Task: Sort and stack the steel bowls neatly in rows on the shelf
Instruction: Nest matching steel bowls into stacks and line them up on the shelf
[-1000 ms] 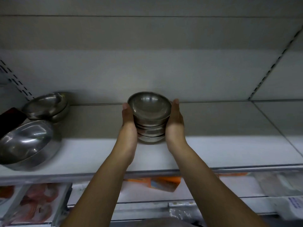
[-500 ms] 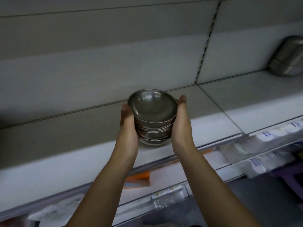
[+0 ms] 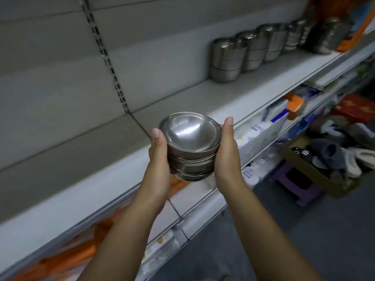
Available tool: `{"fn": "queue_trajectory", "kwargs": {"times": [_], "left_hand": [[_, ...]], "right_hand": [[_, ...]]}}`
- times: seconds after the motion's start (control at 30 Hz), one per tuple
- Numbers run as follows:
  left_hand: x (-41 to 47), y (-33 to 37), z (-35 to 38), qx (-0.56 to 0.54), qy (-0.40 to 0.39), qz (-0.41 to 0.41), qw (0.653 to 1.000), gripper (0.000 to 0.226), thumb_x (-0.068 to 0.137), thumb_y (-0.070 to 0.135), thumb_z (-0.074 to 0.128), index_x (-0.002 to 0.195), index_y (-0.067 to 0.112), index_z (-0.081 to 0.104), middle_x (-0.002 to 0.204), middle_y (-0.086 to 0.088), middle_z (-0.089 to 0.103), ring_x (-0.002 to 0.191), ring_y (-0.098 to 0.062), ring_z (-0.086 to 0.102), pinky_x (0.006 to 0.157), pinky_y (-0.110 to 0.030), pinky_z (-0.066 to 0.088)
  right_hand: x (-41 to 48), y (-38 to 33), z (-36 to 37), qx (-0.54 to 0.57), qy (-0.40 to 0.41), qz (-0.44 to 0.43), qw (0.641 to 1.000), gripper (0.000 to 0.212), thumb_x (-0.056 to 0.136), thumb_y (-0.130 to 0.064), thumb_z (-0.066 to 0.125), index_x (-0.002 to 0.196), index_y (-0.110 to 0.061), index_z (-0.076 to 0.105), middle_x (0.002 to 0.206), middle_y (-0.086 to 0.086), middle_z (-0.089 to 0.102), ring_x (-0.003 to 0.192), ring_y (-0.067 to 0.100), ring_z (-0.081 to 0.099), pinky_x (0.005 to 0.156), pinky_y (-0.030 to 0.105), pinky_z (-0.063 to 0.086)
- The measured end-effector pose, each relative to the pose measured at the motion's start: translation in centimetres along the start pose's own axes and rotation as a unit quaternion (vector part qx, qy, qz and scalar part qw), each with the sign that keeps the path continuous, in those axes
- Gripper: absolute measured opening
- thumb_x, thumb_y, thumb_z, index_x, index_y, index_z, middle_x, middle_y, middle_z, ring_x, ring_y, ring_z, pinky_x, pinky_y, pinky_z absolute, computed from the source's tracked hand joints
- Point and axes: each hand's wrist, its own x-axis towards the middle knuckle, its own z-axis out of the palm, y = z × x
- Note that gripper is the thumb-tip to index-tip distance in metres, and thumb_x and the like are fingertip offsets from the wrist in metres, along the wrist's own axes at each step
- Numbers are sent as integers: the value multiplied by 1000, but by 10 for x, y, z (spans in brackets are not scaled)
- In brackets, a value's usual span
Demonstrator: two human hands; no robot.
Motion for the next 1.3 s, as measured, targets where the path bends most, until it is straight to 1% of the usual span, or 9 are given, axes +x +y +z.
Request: {"fn": "queue_trajectory", "kwargs": {"times": [0.13, 0.3, 0.47, 0.6, 0.67, 0.9, 1.0, 1.13, 1.3], "left_hand": [[20, -15, 85, -18, -79, -11, 997, 102, 65, 102, 40, 144, 40, 55, 144, 8, 62, 134, -13, 57, 117, -48, 39], [36, -25, 167, -28, -173, -11, 985, 78, 89, 83, 24, 132, 34, 67, 135, 7, 69, 130, -8, 60, 120, -42, 35], [65, -22, 217, 25, -194, -21, 980, 76, 84, 86, 18, 126, 45, 66, 129, 17, 70, 121, 1, 63, 107, -33, 42], [97, -17, 249, 21, -207, -13, 978, 71, 79, 85, 22, 113, 46, 69, 118, 24, 73, 111, 11, 65, 108, -29, 43], [121, -18, 262, 17, -223, -12, 975, 76, 78, 89, 24, 121, 45, 68, 127, 20, 71, 121, 5, 62, 115, -35, 39], [234, -2, 319, -22, -249, 2, 968, 104, 73, 97, 42, 157, 36, 34, 154, 13, 50, 142, -10, 47, 123, -47, 27], [271, 6, 348, -51, -278, -6, 959, 104, 76, 92, 49, 157, 29, 34, 156, 2, 50, 142, -19, 49, 122, -51, 30], [309, 6, 383, -77, -298, -34, 951, 107, 74, 89, 57, 150, 16, 40, 141, -31, 54, 129, -54, 51, 113, -75, 29], [342, 8, 416, -82, -278, -26, 957, 100, 78, 84, 57, 151, 18, 40, 145, -12, 59, 136, -34, 56, 116, -54, 40]], "right_hand": [[23, -20, -81, -3, 57, -22, 998, 79, 78, -87, 32, 122, -34, 70, 124, -9, 71, 121, 10, 62, 109, 39, 46], [46, -40, -154, 0, 115, -43, 993, 98, 67, -99, 33, 134, -33, 64, 132, -10, 67, 126, 10, 59, 113, 42, 43], [75, -58, -198, 14, 125, -48, 991, 65, 91, -78, 34, 117, -32, 73, 121, -9, 72, 118, 9, 63, 110, 41, 46], [119, -66, -214, 6, 135, -56, 989, 70, 83, -87, 39, 122, -38, 70, 130, -9, 69, 126, 13, 60, 111, 45, 43], [148, -67, -221, -2, 152, -60, 987, 82, 74, -95, 40, 132, -42, 62, 138, -10, 63, 132, 14, 55, 114, 47, 39], [249, -108, -249, 8, 153, -50, 987, 59, 88, -75, 39, 107, -32, 75, 106, -9, 76, 107, 11, 68, 106, 42, 47], [291, -118, -262, 25, 172, -40, 984, 74, 77, -88, 41, 113, -33, 74, 120, -9, 72, 123, 14, 60, 111, 44, 42], [348, -114, -284, 28, 204, -21, 978, 93, 58, -106, 34, 125, -49, 64, 145, -4, 56, 150, 19, 28, 120, 53, 26], [402, -117, -307, 22, 203, 7, 979, 95, 55, -108, 34, 129, -52, 58, 141, -9, 58, 147, 22, 31, 118, 57, 24]]}}
